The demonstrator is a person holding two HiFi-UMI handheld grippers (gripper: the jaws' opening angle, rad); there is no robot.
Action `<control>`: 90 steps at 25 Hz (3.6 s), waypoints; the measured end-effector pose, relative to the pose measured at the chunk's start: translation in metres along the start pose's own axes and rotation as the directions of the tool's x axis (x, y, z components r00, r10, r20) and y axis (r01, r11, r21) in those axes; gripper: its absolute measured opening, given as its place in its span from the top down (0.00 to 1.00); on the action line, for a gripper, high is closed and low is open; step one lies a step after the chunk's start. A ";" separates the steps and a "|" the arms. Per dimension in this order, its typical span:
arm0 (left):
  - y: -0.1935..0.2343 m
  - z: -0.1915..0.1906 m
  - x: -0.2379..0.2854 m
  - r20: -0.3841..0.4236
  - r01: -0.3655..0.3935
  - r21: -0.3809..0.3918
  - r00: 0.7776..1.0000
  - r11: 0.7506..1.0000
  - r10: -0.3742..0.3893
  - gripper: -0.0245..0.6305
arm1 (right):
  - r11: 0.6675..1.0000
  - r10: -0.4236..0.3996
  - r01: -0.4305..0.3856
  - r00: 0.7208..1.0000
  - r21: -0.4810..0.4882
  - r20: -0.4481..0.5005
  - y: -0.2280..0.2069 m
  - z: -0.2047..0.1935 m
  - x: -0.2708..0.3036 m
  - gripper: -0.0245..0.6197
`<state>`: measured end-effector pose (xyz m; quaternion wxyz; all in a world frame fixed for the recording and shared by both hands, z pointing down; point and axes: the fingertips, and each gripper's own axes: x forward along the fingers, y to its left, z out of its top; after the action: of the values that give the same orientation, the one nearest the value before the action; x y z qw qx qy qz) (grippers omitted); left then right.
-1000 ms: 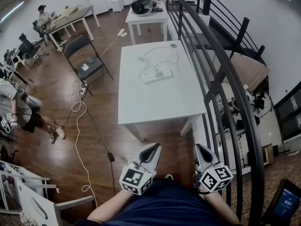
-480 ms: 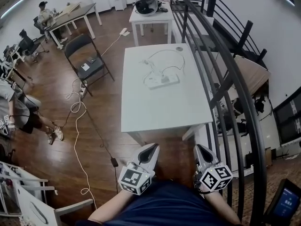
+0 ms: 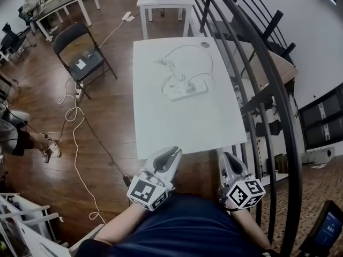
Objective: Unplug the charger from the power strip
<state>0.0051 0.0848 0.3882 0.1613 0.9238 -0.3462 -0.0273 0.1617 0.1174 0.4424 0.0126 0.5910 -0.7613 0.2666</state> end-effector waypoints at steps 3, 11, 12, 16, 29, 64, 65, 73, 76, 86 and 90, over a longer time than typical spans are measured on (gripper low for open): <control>0.029 0.008 0.012 -0.008 0.021 -0.018 1.000 1.000 -0.022 0.88 | 1.000 -0.014 0.014 1.000 -0.014 -0.008 0.009 0.011 0.030 0.95; 0.103 0.007 0.047 -0.044 0.068 -0.025 0.997 0.997 -0.069 0.81 | 0.997 -0.021 0.019 0.999 -0.074 -0.027 0.025 0.035 0.113 0.95; 0.110 0.007 0.052 -0.051 0.070 -0.022 0.996 0.997 -0.071 0.81 | 0.996 -0.019 0.016 0.999 -0.086 -0.029 0.024 0.038 0.122 0.95; 0.130 0.003 0.077 -0.092 0.057 -0.018 0.994 0.998 -0.059 0.75 | 0.993 -0.007 0.001 0.999 -0.118 -0.048 0.015 0.049 0.152 0.94; 0.188 -0.044 0.139 -0.313 -0.005 0.226 0.947 0.974 0.077 0.59 | 0.993 0.050 -0.065 0.988 -0.099 -0.145 -0.037 0.030 0.248 0.67; 0.267 -0.182 0.256 -0.605 0.064 0.335 0.779 0.940 0.162 0.67 | 0.898 -0.242 0.064 0.898 -0.434 -0.368 -0.079 -0.045 0.391 0.70; 0.267 -0.182 0.256 -0.603 0.055 0.322 0.782 0.945 0.160 0.68 | 0.901 -0.232 0.056 0.900 -0.430 -0.370 -0.078 -0.046 0.391 0.73; 0.264 -0.187 0.250 -0.533 -0.048 0.300 0.819 0.953 0.210 0.71 | 0.928 -0.175 0.014 0.899 -0.373 -0.402 -0.081 -0.052 0.387 0.74; 0.258 -0.189 0.245 -0.523 -0.066 0.297 0.823 0.953 0.220 0.71 | 0.928 -0.172 0.010 0.898 -0.372 -0.405 -0.079 -0.055 0.380 0.74; 0.238 -0.199 0.222 -0.530 -0.083 0.291 0.815 0.953 0.233 0.72 | 0.928 -0.158 -0.012 0.892 -0.372 -0.424 -0.072 -0.071 0.355 0.74; 0.231 -0.202 0.213 -0.554 -0.025 0.338 0.803 0.941 0.220 0.73 | 0.929 -0.158 -0.014 0.889 -0.369 -0.429 -0.069 -0.077 0.348 0.74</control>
<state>0.0535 -0.1600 0.6657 0.1124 0.8760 -0.3395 0.3236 0.0968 -0.1718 0.6519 0.3079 0.5284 -0.7504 0.2508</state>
